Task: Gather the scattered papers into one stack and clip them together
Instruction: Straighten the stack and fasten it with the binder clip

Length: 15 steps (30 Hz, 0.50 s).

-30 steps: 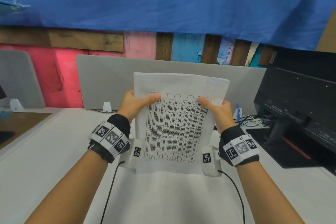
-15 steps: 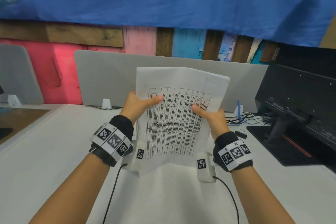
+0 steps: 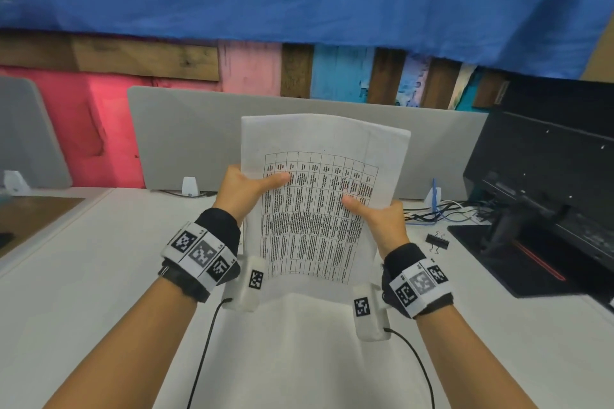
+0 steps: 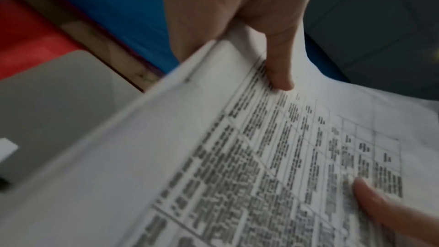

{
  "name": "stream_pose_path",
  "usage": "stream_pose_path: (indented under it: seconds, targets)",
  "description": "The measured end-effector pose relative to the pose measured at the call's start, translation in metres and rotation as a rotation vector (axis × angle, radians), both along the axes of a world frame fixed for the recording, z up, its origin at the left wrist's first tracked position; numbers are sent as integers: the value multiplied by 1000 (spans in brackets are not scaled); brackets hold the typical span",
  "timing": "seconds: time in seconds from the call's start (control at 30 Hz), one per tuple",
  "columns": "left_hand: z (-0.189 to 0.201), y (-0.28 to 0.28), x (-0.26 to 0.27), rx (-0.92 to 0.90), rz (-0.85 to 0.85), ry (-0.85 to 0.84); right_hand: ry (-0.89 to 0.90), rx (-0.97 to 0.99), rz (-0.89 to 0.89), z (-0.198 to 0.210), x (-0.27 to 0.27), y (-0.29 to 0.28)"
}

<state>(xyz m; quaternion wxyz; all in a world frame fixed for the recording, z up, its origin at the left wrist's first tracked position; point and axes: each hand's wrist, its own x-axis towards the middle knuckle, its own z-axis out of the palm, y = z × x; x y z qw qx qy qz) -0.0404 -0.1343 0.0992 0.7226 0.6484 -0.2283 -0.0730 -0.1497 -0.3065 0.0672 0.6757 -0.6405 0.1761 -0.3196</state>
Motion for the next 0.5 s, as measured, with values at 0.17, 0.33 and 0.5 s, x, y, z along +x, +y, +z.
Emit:
stream_pose_path:
  seconds: [0.17, 0.33, 0.5]
  targets:
    - [3, 1, 0, -40, 12, -21, -82, 8, 14, 4, 1, 0]
    - [2, 7, 0, -35, -23, -24, -43, -68, 91, 0, 1, -5]
    - [7, 7, 5, -32, -17, -52, -110, -12, 64, 2, 7, -15]
